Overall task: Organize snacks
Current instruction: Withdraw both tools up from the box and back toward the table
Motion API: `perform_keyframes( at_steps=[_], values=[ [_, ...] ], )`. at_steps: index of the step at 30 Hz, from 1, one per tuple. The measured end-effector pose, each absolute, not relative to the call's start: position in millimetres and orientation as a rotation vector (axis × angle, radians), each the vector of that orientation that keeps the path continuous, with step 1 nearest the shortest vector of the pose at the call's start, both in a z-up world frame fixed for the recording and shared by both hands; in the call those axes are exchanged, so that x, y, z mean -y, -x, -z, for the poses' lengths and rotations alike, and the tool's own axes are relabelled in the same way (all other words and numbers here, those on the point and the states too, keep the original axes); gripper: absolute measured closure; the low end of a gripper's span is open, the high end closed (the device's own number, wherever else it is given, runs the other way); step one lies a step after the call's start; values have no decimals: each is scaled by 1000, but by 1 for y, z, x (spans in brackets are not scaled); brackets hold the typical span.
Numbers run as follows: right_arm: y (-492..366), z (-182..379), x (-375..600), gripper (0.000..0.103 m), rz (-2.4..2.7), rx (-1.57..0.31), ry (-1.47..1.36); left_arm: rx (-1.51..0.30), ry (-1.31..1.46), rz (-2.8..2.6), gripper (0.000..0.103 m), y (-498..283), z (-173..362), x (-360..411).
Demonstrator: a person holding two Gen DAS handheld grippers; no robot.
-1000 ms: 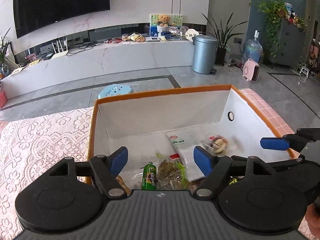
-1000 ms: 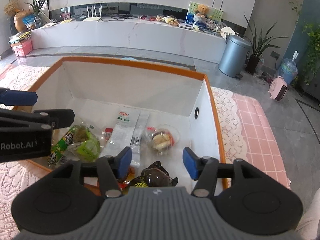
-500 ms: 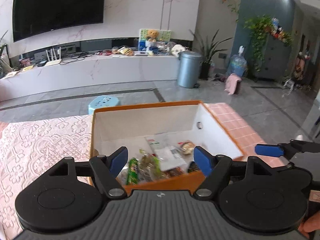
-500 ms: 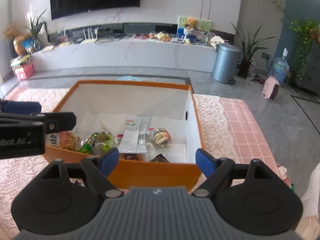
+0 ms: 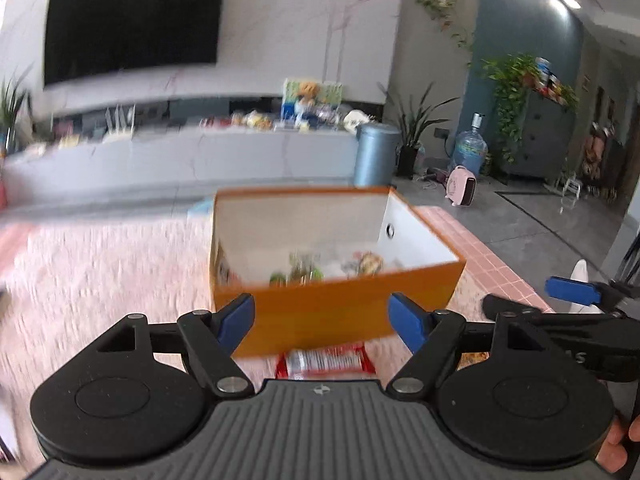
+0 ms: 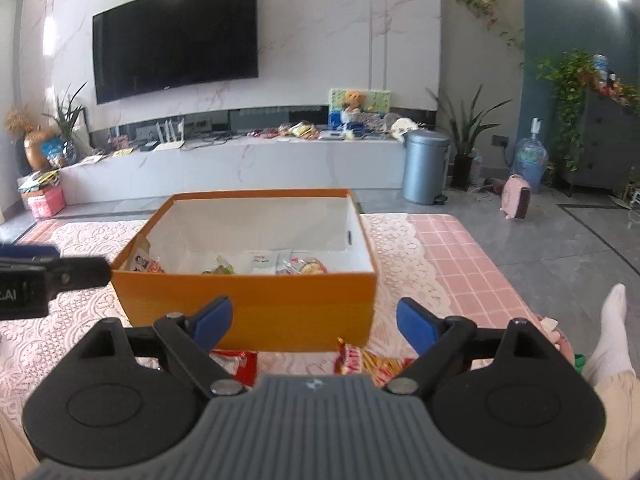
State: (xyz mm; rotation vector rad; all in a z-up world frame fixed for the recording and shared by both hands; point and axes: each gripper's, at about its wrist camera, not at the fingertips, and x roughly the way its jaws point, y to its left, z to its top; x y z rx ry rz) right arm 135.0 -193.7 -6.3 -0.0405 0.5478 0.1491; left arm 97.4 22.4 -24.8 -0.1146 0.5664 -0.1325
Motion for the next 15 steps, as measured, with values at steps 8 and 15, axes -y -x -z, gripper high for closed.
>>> perform_keyframes(
  at_steps=[8,15],
  values=[
    [-106,36,198,17,-127,-511,93,-652,136,157,14,-95,68,-30],
    [-110,67,191,17,-152,-557,139,-745,143,140,14,-102,98,-30]
  ],
)
